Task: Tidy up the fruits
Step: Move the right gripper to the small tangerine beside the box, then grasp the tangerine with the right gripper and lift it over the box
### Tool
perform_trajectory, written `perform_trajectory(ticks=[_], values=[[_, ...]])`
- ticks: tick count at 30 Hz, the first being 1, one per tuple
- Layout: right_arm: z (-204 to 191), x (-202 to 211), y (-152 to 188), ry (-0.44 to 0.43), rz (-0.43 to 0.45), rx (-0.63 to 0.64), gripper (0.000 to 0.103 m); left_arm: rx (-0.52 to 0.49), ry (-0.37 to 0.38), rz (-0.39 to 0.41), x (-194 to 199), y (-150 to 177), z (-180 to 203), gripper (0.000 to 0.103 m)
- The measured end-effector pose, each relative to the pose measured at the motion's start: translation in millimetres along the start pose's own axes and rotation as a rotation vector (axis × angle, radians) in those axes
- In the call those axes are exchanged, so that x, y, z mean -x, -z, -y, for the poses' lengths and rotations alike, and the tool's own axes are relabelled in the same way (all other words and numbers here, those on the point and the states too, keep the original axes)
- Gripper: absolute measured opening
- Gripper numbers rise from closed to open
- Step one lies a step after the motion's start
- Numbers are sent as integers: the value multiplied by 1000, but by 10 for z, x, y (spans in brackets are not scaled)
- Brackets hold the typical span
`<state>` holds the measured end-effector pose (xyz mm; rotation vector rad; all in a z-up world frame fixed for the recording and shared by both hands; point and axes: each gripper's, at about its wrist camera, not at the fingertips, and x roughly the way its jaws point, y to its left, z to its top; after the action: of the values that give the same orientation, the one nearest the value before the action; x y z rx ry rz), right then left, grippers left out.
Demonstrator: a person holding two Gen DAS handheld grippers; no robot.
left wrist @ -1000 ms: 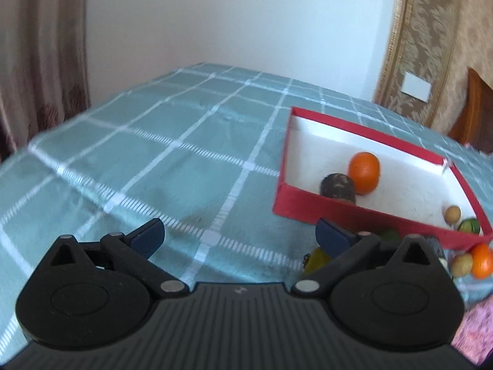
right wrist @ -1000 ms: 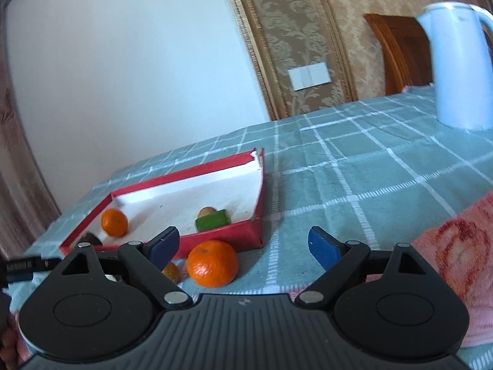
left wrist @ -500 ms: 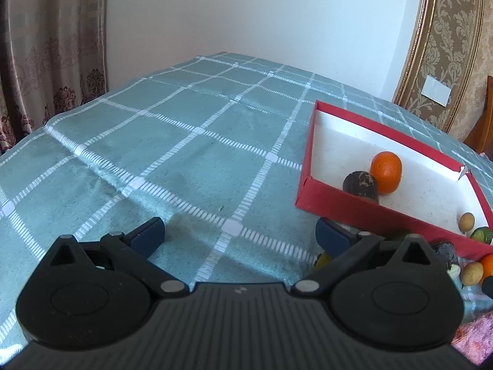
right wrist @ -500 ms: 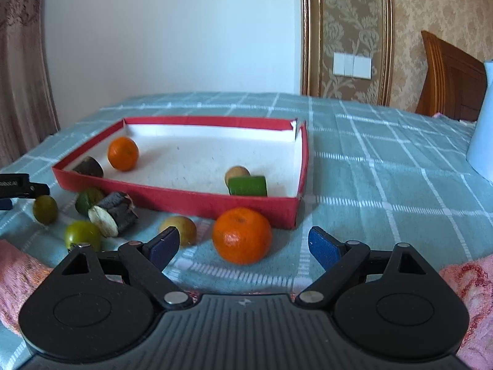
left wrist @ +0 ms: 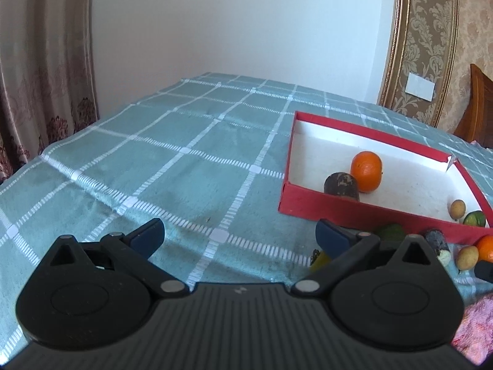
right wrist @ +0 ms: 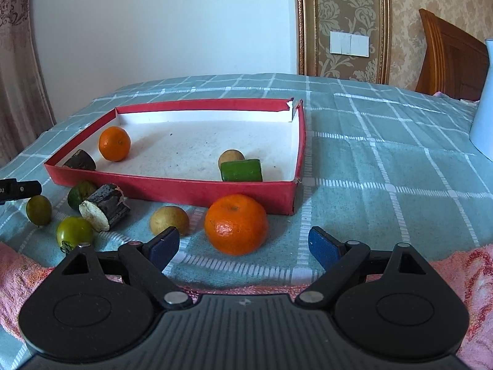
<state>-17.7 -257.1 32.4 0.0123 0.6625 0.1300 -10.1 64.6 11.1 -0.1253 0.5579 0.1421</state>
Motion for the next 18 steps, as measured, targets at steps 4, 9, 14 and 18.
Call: perform_trajectory(ticks=[4,9,14,18], values=[[-32,-26,-13,-16,-7,17,91,6,11,-3,-4,1,-13,103],[-24,-35,-20,-32,-8,11,89,8,39,14,21,6,-26,103],[-24,-46,-13,-19,-7,7,62,-1,44,21,28,9,-8,103],[-49,-51,-13,-6,-3,22,50,0,45,22,27,11,-8,103]])
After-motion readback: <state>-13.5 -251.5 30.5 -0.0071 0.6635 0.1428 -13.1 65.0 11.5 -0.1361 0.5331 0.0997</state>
